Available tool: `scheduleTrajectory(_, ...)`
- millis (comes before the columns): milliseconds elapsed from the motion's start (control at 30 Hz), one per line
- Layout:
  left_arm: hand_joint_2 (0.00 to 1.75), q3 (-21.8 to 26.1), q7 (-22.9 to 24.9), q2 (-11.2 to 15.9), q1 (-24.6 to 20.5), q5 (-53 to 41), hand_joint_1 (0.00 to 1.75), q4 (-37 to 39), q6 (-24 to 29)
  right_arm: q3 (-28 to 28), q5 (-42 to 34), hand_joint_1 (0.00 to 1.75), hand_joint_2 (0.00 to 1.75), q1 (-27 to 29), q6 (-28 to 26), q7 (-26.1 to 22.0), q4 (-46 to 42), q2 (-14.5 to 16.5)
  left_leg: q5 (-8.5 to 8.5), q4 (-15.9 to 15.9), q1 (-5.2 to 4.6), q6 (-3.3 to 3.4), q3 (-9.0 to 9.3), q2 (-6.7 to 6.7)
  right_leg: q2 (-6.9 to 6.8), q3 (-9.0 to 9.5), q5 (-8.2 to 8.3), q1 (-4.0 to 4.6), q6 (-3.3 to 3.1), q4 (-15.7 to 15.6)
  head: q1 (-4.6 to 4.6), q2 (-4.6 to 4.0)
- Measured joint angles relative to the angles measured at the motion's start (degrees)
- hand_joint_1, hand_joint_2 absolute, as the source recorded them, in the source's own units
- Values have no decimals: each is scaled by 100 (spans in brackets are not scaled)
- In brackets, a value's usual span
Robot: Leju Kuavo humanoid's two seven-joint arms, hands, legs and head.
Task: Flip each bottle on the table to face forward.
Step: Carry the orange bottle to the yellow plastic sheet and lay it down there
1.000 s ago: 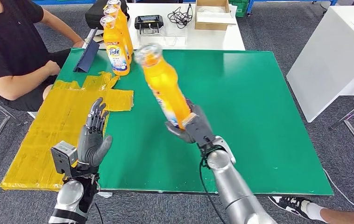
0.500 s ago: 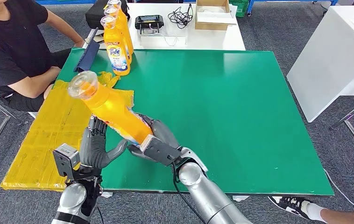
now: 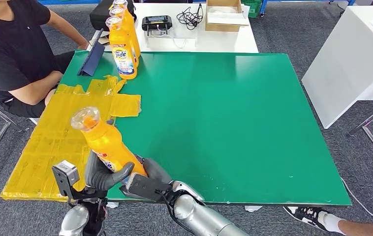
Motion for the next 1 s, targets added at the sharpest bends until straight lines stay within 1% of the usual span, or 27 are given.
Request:
scheduleTrajectory(100, 175, 0, 12, 18, 71, 13, 0, 27, -14, 154, -8, 175, 175, -17, 4, 2, 133, -9, 0, 0, 0, 0, -2, 1, 1, -3, 0, 0, 0, 0, -1, 0)
scheduleTrajectory(233, 175, -8, 21, 49, 92, -50, 175, 55, -65, 268, -13, 175, 175, -48, 6, 2, 239, -17, 0, 0, 0, 0, -2, 3, 3, -6, 0, 0, 0, 0, -1, 0)
scheduleTrajectory(467, 175, -98, -63, 160, 69, -513, 175, 127, -181, 348, -14, 175, 175, -54, 5, -7, 345, -25, 0, 0, 0, 0, -3, 7, 7, -8, 0, 0, 0, 0, -1, 0)
scheduleTrajectory(800, 175, -151, -157, 170, 14, -715, 175, 127, -270, 341, -62, 175, 175, -58, -168, -150, 369, -44, 0, 0, 0, 0, -3, 8, 8, -7, 0, 0, 0, 1, 0, 0)
scheduleTrajectory(933, 175, -193, -243, 173, -56, -1010, 175, 98, -256, 209, -115, 0, 175, -45, -283, -354, 378, -44, 0, 0, 0, 0, -4, 7, 7, -6, 1, -1, 0, 2, -1, 0)
scheduleTrajectory(1000, 175, -249, -282, 183, -95, -1322, 175, 45, -136, 75, -80, 0, 175, -25, -245, -448, 392, -47, 0, 0, 0, 0, -5, 4, 6, -5, 1, -1, 0, 2, 1, 0)
